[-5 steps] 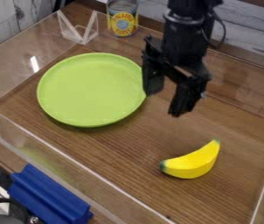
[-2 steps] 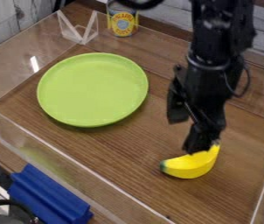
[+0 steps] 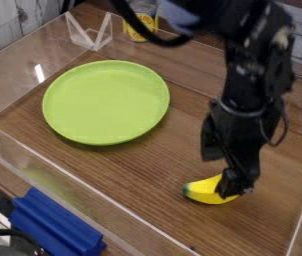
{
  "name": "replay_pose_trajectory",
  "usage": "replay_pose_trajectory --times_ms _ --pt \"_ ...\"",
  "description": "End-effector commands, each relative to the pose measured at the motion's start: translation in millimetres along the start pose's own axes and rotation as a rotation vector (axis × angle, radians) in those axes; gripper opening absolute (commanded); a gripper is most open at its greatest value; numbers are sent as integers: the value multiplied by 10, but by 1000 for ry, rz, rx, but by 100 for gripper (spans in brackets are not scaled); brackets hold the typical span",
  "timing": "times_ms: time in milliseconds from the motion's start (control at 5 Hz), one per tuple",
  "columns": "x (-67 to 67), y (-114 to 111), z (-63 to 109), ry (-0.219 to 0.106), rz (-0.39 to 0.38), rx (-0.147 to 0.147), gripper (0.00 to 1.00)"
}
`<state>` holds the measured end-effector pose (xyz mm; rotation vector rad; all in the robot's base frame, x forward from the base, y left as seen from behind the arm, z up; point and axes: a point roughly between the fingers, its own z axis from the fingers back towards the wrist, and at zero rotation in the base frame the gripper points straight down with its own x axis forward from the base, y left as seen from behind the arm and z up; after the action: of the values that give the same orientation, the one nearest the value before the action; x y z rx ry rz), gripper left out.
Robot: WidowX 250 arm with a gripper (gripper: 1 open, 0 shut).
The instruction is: Put the banana in the green plate
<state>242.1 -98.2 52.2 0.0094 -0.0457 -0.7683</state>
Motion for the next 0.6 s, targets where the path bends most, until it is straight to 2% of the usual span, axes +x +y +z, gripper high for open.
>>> replay_pose_trajectory --times_ms 0,200,400 --pt "76 -10 -90 -43 -39 21 100" --pt "97 -23 -215 -51 -52 28 100" --pt "100 -17 -246 -56 -49 32 0"
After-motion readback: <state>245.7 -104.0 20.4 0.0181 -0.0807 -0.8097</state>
